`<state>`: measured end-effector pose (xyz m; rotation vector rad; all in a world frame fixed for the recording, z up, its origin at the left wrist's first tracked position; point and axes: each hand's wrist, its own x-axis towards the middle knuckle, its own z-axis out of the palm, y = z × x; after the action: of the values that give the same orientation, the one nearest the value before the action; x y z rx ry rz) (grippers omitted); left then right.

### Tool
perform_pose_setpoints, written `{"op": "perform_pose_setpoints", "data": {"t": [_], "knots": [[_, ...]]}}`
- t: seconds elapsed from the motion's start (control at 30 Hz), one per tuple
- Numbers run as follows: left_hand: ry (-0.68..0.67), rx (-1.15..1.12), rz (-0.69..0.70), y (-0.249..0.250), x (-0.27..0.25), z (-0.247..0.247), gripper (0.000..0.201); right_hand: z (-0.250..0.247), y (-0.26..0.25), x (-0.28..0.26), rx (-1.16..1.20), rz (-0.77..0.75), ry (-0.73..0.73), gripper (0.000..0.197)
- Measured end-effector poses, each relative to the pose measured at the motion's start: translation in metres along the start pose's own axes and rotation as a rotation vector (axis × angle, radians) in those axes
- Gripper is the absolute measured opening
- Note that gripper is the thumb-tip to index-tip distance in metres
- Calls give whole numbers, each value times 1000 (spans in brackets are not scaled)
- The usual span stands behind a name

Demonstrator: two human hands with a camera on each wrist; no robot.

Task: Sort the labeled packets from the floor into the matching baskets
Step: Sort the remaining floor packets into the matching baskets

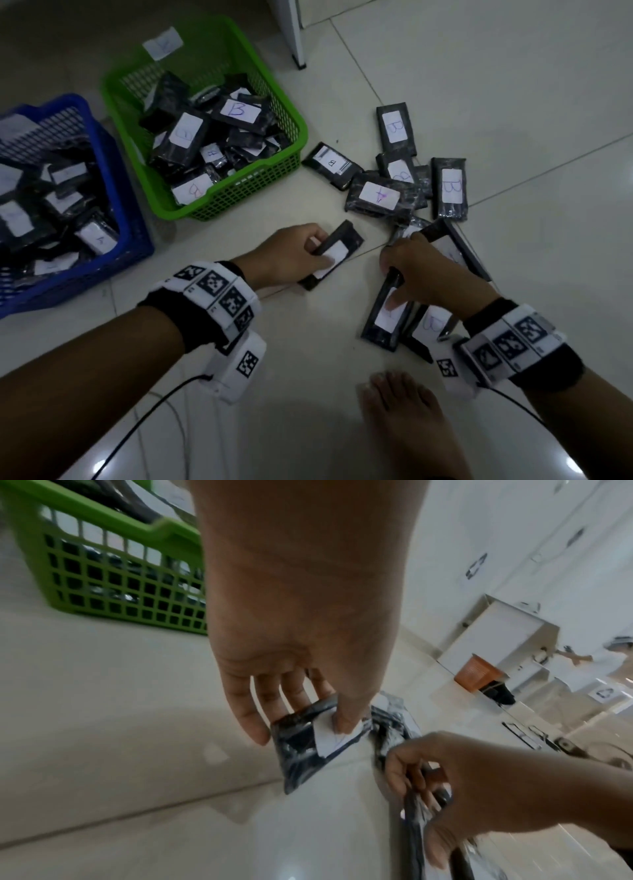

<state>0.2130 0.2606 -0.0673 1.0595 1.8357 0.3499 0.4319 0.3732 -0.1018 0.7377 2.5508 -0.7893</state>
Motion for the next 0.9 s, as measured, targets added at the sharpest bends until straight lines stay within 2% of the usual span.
{"op": "perform_pose_setpoints", "data": {"t": [0.07, 0.17, 0.3, 0.37, 0.47, 0.57, 0.63, 0.73, 0.83, 0.9], "knots": [[29, -75, 13, -2, -2, -10, 18, -9, -3, 3, 85, -34, -22, 43], [71, -146, 33, -3, -8, -24, 27, -23, -12, 10, 187, -42, -135, 21], [149, -287, 57, -7, -21, -56, 32, -53, -32, 16, 316, -82, -170, 9], [296, -387, 101, -8, -28, -75, 30, -76, -45, 15, 472, -75, -101, 7], [615, -461, 173, -16, -39, -108, 20, -101, -69, 34, 740, -71, 183, 13], [819, -547, 168, -30, -43, -135, 17, -110, -91, 75, 1113, -2, 441, 25], [864, -533, 114, -44, -38, -151, 22, -115, -109, 107, 1297, 44, 494, 28], [838, -500, 36, -60, -24, -165, 32, -127, -129, 146, 1463, 82, 523, 21], [828, -439, 42, -67, -10, -172, 35, -145, -142, 174, 1473, 68, 469, 9], [869, -418, 37, -70, -1, -177, 34, -156, -152, 191, 1439, 46, 432, 14]]}}
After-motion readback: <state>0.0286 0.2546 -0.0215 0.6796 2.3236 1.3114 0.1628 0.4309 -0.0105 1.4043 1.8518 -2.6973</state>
